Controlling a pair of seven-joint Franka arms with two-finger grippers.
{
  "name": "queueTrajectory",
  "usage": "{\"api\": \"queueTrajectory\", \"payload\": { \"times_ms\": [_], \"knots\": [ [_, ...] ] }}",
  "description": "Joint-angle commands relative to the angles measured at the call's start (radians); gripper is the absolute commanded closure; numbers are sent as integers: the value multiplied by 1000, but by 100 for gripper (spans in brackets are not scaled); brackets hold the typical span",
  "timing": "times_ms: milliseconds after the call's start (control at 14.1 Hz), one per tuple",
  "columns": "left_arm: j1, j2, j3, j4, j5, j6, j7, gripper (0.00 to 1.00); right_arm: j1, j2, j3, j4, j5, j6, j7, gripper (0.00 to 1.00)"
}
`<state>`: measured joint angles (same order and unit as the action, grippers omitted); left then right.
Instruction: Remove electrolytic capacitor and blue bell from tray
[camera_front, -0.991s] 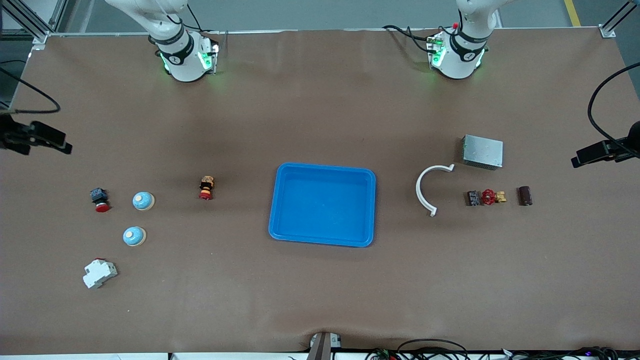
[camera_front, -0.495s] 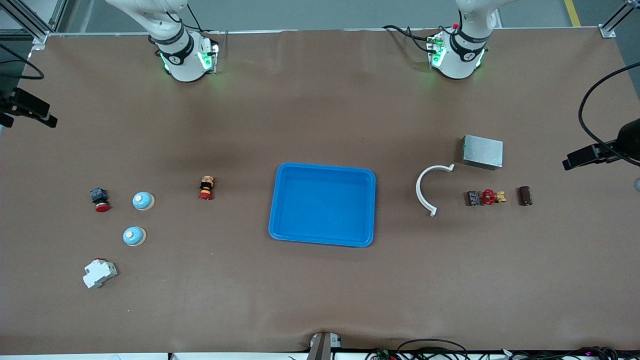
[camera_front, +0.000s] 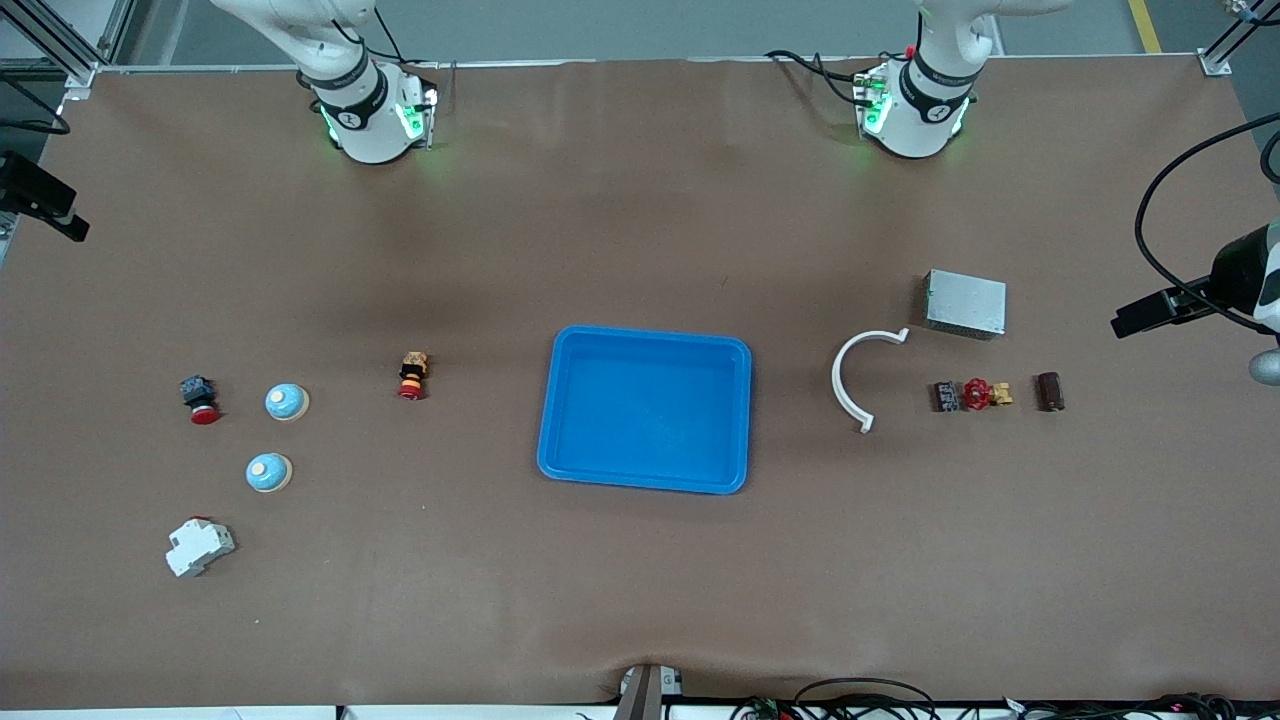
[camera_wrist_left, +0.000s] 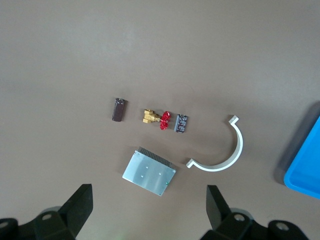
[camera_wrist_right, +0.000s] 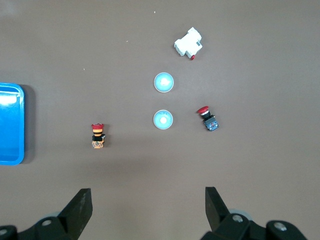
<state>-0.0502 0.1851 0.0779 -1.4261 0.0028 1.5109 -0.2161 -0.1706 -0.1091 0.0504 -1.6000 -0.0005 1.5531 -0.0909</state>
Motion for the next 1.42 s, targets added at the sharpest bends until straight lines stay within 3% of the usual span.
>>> {"api": "queueTrajectory", "payload": {
  "times_ms": [0, 142, 354, 637, 1344],
  "knots": [
    [0, -13, -12, 1, -20, -32, 77, 0, 0, -47, 5, -57, -16, 24, -7, 0],
    [36, -24, -35, -20, -41, -6, 188, 0, 2, -70, 5, -101, -16, 59, 0, 0],
    [36, -91, -32, -128, -47, 57, 184, 0, 5, -110, 5, -170, -16, 110, 3, 0],
    [27, -114, -59, -155, -32, 54, 34, 0, 6, -110, 5, -170, -16, 110, 3, 0],
    [38, -127, -63, -180, -1, 78, 116, 0, 5, -103, 2, -161, 5, 4, 53, 0]
  ]
}}
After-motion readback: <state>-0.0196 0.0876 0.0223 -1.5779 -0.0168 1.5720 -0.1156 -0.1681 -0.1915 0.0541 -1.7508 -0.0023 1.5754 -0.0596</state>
